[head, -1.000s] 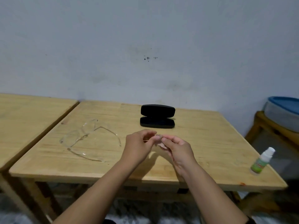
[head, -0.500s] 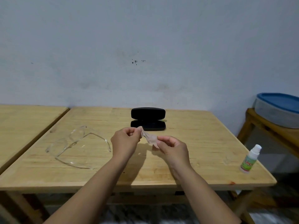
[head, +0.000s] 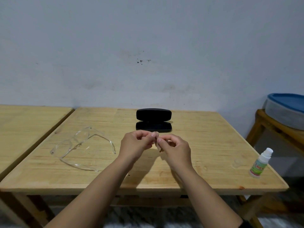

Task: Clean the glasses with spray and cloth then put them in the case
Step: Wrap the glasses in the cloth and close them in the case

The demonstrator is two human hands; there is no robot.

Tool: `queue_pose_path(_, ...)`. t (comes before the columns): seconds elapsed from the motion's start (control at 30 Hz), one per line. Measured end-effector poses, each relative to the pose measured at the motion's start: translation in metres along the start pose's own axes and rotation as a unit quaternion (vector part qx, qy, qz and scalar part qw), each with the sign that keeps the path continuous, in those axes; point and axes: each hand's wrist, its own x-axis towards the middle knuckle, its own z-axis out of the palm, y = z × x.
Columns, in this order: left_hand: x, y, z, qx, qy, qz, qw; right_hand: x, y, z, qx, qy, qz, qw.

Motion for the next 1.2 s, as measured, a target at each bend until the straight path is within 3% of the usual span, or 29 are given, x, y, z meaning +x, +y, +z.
queue_pose_path(0.3, 0.007, 0.003, -0.02, 0.169, 0.048, 0.08, 0.981, 0.005, -0.002, -0.01, -0.036, 0.013, 0.038, 0.999)
queue_pose_path(0.6, 0.012, 0.019, -0.026, 0.167, 0.03, 0.123, 0.978, 0.014, -0.025, -0.024, 0.006, 0.0, 0.017, 1.0)
queue_pose_path(0.83, 0.017, 0.054, -0.015, 0.025, -0.016, 0.131, 0.991, 0.029, -0.074, -0.04, 0.089, -0.013, -0.029, 0.995)
queue_pose_path(1.03, 0.01, 0.084, -0.008, 0.146, 0.031, 0.185, 0.971, 0.027, -0.1, -0.058, 0.1, -0.044, -0.044, 0.993)
queue_pose_path(1.2, 0.006, 0.083, -0.018, 0.169, 0.018, 0.181, 0.969, 0.019, -0.093, -0.071, 0.102, -0.052, -0.032, 0.993)
